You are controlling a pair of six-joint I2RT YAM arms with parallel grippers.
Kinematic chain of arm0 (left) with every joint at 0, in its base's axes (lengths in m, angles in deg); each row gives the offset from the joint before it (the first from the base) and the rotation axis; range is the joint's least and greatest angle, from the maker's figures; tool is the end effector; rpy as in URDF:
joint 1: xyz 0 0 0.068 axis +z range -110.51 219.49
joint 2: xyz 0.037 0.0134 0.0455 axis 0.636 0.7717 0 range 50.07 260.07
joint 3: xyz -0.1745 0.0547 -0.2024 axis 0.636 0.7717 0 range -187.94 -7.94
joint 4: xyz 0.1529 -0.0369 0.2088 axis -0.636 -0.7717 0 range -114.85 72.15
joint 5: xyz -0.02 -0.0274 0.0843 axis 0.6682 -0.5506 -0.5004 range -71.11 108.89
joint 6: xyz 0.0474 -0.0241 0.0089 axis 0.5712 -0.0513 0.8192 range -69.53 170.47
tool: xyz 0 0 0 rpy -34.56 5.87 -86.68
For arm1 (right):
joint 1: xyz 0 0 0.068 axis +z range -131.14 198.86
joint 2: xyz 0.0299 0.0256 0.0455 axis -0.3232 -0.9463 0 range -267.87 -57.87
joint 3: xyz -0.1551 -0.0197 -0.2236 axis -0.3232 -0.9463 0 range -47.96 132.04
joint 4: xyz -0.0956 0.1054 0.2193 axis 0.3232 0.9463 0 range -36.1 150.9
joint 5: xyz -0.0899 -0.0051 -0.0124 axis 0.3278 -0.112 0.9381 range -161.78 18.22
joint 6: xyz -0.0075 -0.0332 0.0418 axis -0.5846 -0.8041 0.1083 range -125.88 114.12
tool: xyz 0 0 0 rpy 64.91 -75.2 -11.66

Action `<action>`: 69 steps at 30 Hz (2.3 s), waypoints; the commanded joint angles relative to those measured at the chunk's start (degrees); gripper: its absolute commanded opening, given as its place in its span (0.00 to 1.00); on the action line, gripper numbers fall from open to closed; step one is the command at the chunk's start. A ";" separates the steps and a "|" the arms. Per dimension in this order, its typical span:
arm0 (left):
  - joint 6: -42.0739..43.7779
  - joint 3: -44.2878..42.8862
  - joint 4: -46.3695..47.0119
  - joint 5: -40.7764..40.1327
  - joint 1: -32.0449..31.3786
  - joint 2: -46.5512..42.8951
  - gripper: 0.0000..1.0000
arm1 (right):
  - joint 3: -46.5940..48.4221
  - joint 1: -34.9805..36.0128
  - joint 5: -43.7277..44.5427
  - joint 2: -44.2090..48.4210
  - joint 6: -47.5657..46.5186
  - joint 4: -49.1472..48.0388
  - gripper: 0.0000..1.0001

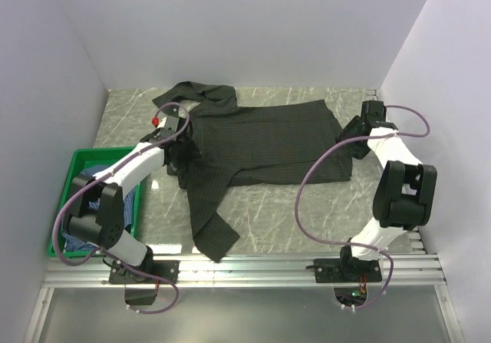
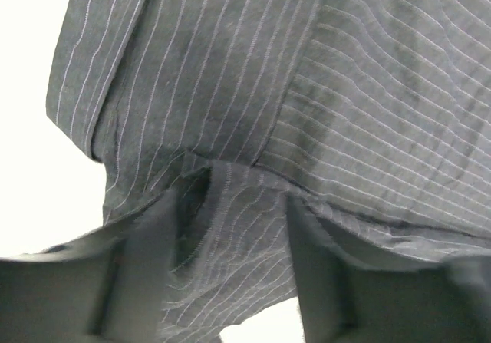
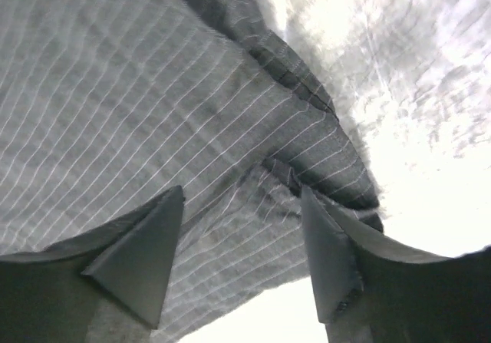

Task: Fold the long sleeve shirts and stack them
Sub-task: Fold the shirt

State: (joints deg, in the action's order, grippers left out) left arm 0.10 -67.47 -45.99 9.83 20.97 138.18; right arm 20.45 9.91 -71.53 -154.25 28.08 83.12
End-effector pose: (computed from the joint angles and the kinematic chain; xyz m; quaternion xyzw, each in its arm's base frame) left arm 0.3005 -0.0947 0.2215 -0.2838 0.9123 -0.0991 0.2782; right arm 0.3489 -0.0551 0.2219 0.3514 0.8926 0.0591 0.2762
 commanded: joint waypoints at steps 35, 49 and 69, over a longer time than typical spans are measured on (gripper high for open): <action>13.19 8.73 -1.21 -0.43 10.34 -17.00 0.83 | -17.60 48.55 -4.21 21.76 -20.93 -11.02 0.68; 10.38 12.77 0.72 -9.66 13.69 -27.29 0.99 | -5.49 86.46 3.87 4.11 -28.50 -5.92 0.67; 10.20 13.12 0.98 -10.54 13.87 -28.53 0.99 | 0.06 91.04 9.77 -11.03 -33.08 -6.36 0.29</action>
State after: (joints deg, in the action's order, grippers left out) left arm 10.61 -54.77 -46.32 -0.01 34.50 110.53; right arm 18.98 101.23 -65.45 -164.37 -3.83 76.06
